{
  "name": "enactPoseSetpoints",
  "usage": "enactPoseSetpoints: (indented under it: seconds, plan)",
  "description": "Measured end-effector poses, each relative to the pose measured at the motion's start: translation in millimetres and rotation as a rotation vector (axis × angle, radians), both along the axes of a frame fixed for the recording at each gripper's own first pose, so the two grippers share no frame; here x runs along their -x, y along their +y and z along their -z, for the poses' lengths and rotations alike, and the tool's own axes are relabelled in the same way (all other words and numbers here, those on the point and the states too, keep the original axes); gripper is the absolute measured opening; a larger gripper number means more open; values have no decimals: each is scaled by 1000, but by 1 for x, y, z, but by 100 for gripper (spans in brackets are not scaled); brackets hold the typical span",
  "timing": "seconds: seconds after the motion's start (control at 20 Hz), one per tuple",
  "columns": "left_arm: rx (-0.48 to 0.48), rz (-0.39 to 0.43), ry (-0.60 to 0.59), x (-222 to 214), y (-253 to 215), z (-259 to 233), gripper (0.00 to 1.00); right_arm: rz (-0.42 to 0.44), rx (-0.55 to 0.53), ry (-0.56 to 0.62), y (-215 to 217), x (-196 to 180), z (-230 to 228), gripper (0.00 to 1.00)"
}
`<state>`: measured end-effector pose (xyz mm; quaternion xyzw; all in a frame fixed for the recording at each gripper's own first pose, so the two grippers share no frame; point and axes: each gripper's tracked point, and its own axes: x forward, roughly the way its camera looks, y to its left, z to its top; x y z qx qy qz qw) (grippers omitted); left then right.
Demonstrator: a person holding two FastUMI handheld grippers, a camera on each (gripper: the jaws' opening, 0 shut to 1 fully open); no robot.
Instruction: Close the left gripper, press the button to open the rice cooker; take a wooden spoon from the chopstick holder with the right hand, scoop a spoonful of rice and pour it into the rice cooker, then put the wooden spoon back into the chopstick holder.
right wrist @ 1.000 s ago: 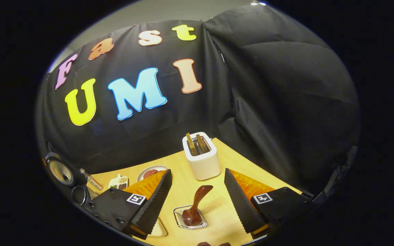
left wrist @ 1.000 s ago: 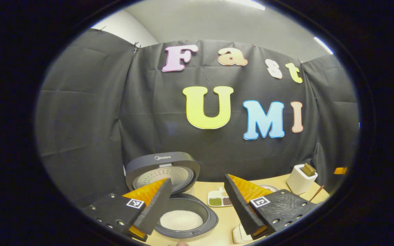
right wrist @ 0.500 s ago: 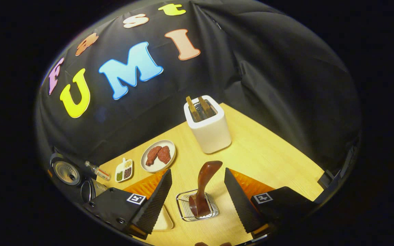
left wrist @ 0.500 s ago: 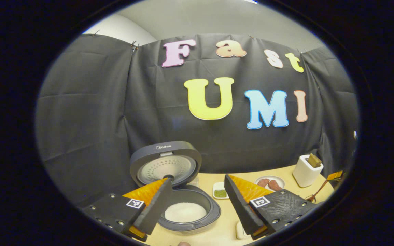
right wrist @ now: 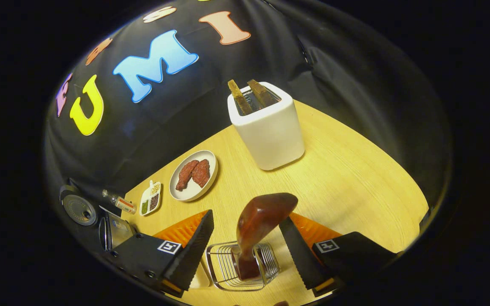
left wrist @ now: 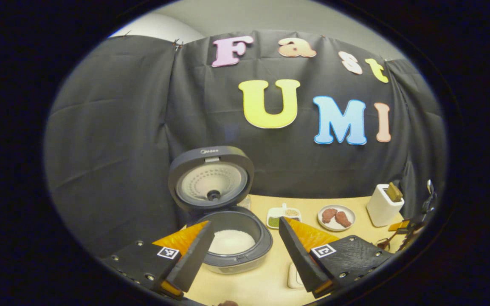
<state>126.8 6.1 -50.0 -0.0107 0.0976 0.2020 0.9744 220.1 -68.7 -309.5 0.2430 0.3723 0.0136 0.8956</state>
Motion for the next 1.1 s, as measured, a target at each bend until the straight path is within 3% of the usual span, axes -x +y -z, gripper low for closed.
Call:
enactPoseSetpoints:
  seconds: [0.05, 0.1, 0.15, 0.2, 0.25, 0.35, 0.6, 0.8, 1.1]
  plan:
    - [15, -8, 3, 4, 0, 3, 98, -9, -20, 1, 5, -6, 2, 89]
    - [19, -12, 10, 8, 0, 8, 96, -17, -41, 10, 9, -6, 4, 93]
    - [12, -29, 17, 14, 4, 10, 96, -18, -57, 23, 11, -8, 6, 76]
    - [5, -45, 24, 20, 9, 13, 96, -12, -68, 37, 11, -9, 7, 66]
    - [4, -54, 30, 25, 11, 15, 97, -3, -75, 60, 10, -9, 11, 40]
    - [12, -68, 48, 32, 14, 24, 96, -4, -107, 84, 16, -5, 10, 29]
    - [70, -82, 86, 38, 20, 49, 97, 22, -82, 30, 5, 3, -7, 21]
    - [49, -40, 86, 29, 21, 48, 97, 35, -68, -100, 0, 8, -48, 21]
    - [18, 58, 69, 11, 18, 39, 97, 91, -18, -179, -17, 28, -93, 21]
